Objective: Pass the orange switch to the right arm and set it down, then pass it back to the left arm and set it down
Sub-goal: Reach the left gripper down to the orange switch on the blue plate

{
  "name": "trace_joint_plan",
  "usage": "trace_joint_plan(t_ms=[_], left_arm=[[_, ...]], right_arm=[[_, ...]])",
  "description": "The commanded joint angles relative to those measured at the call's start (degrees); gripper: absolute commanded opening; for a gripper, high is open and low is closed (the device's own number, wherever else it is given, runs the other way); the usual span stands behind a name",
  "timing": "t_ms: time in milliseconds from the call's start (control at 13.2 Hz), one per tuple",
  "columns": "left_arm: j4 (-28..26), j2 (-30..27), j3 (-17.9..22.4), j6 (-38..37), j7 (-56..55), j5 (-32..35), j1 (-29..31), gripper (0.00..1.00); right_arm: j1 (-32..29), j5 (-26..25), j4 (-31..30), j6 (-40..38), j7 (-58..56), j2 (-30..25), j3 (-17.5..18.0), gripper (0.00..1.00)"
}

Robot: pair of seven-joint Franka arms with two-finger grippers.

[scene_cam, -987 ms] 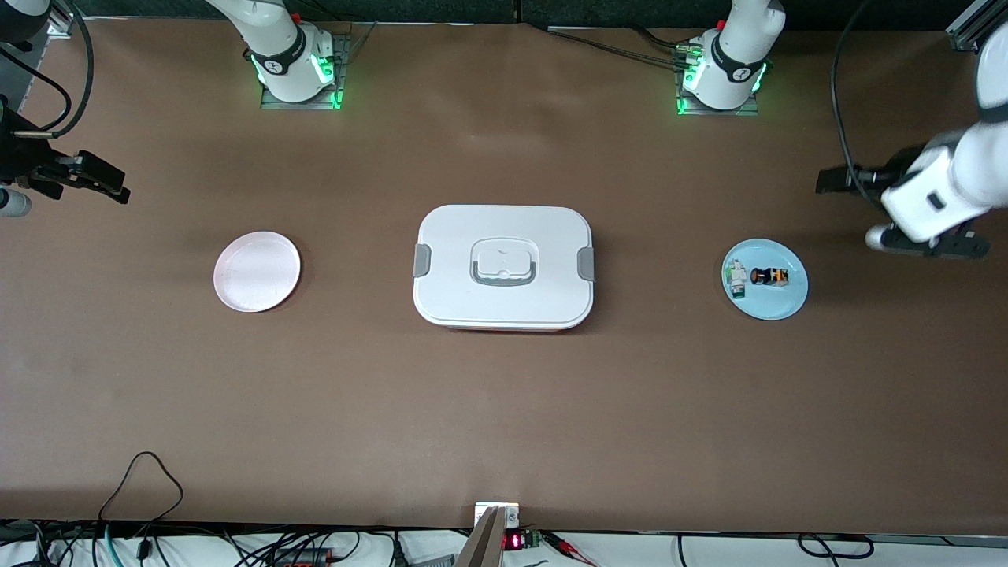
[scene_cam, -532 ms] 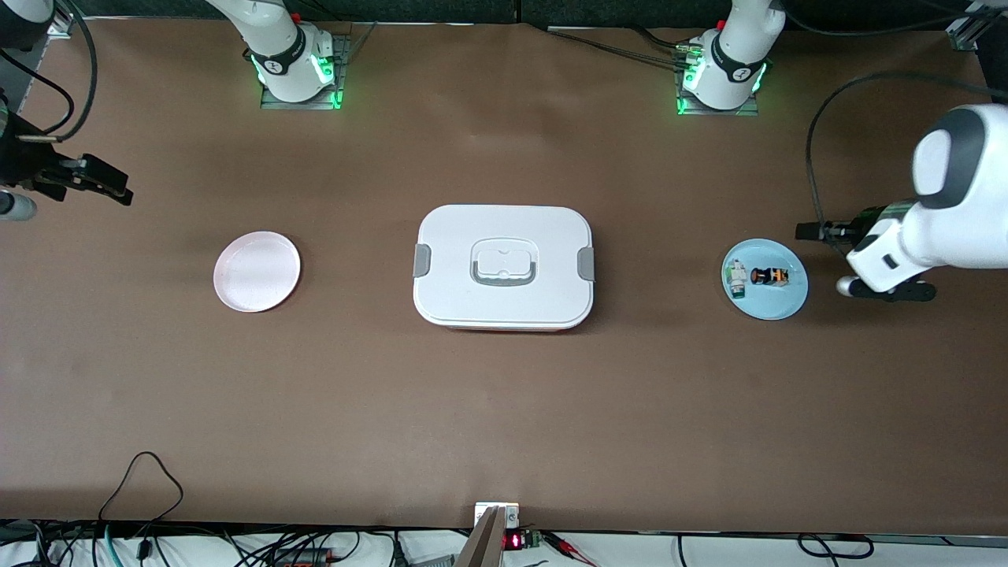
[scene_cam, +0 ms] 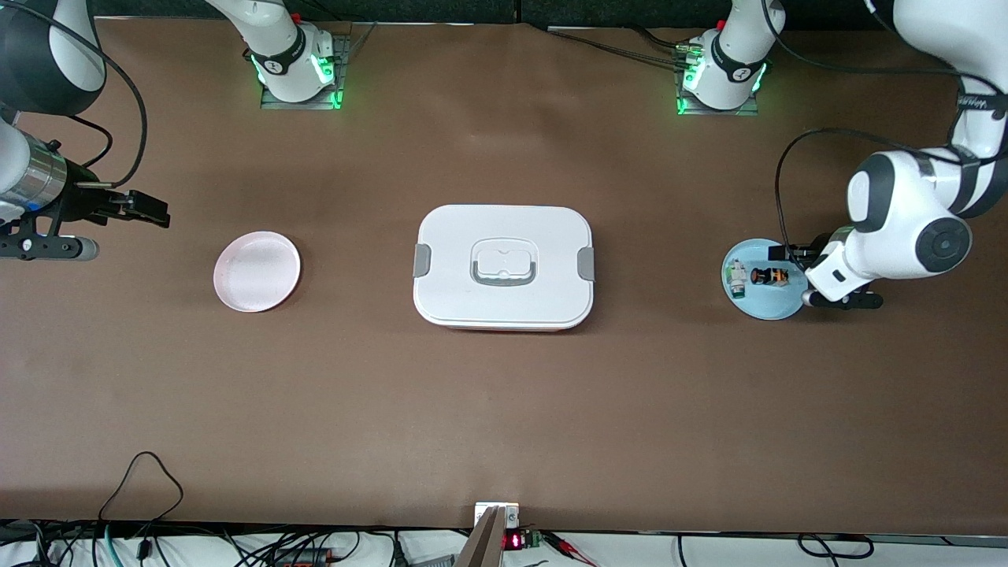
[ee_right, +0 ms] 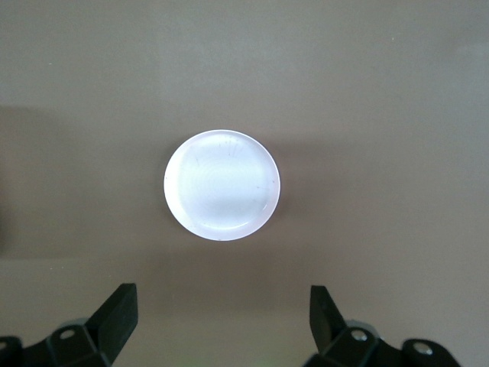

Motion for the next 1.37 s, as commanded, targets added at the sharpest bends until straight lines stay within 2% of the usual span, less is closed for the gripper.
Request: trace_joint_plan(t_ms=[0, 456, 759, 911, 1291], left_arm=[[0.4, 2.4, -0.4, 1.8, 1.1, 1.2, 1.3, 1.00], [0.2, 5.8, -0.9, 4.9, 1.0, -1.8, 1.8, 1.00], [0.3, 7.3, -2.7, 6.7, 1.0, -2.0, 1.7, 1.00], [0.3, 7.9, -3.0, 7.1, 1.0, -2.0, 1.5, 1.00], [0.2, 9.3, -3.0, 9.8, 1.3, -1.9, 1.6, 1.00]], right_arm=[[0.3, 0.8, 1.1, -0.3, -0.2, 0.2, -0.2, 1.00], [0.9, 1.2, 1.0, -1.0, 0.2, 0.6, -0.1, 1.00], [5.2, 1.9, 1.1, -2.4, 0.8, -0.2, -0.1, 1.00], [5.3, 5.7, 1.1, -2.7, 0.2, -0.2, -0.2, 1.00], [5.0, 6.1, 1.4, -4.9, 0.6, -0.2, -0.4, 1.00]])
